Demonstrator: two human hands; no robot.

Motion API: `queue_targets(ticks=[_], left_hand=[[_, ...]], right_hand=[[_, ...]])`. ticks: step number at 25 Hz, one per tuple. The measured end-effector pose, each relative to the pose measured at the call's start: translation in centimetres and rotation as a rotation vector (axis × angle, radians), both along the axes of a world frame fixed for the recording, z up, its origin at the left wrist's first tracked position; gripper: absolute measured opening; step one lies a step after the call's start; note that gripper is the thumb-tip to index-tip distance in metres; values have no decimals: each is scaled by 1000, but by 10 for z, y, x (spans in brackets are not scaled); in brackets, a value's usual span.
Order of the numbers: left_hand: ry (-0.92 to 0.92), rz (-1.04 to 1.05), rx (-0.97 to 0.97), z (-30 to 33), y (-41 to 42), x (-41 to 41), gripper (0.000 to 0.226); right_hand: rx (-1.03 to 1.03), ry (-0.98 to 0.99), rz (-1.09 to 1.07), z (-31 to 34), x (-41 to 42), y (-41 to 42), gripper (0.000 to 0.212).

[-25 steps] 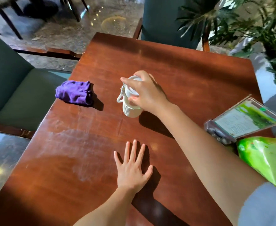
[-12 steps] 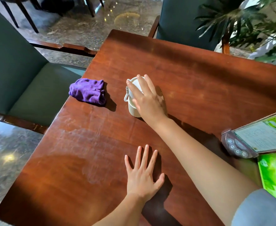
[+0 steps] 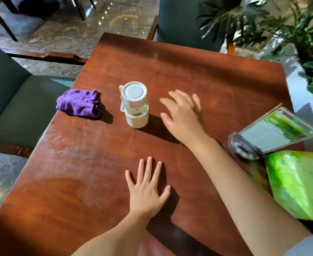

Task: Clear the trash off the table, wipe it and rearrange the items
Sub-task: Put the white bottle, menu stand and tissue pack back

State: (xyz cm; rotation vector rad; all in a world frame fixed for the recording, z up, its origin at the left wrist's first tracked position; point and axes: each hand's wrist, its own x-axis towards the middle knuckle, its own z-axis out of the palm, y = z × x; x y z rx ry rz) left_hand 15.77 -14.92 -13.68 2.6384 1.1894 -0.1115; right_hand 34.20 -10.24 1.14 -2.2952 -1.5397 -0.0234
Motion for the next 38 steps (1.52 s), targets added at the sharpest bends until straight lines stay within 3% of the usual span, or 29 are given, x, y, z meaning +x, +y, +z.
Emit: queue_targets(ticks=[4, 8, 10, 20, 32, 38], left_hand=[[11, -9, 0, 0, 0, -1, 73], [28, -18, -8, 2, 0, -1, 74], [35, -11, -5, 2, 0, -1, 74], [21, -10, 13, -1, -1, -1, 74], [3, -9, 46, -5, 0, -2, 72], [-3, -5, 42, -7, 0, -1, 74]], right_hand=[[132, -189, -310, 24, 59, -86, 41], [-105, -147, -606, 39, 107, -159, 59], [-228, -111, -652, 40, 121, -177, 57], [-42, -10, -641, 43, 130, -186, 15], [140, 92, -240, 57, 68, -78, 13], [78, 78, -174, 45, 47, -16, 12]])
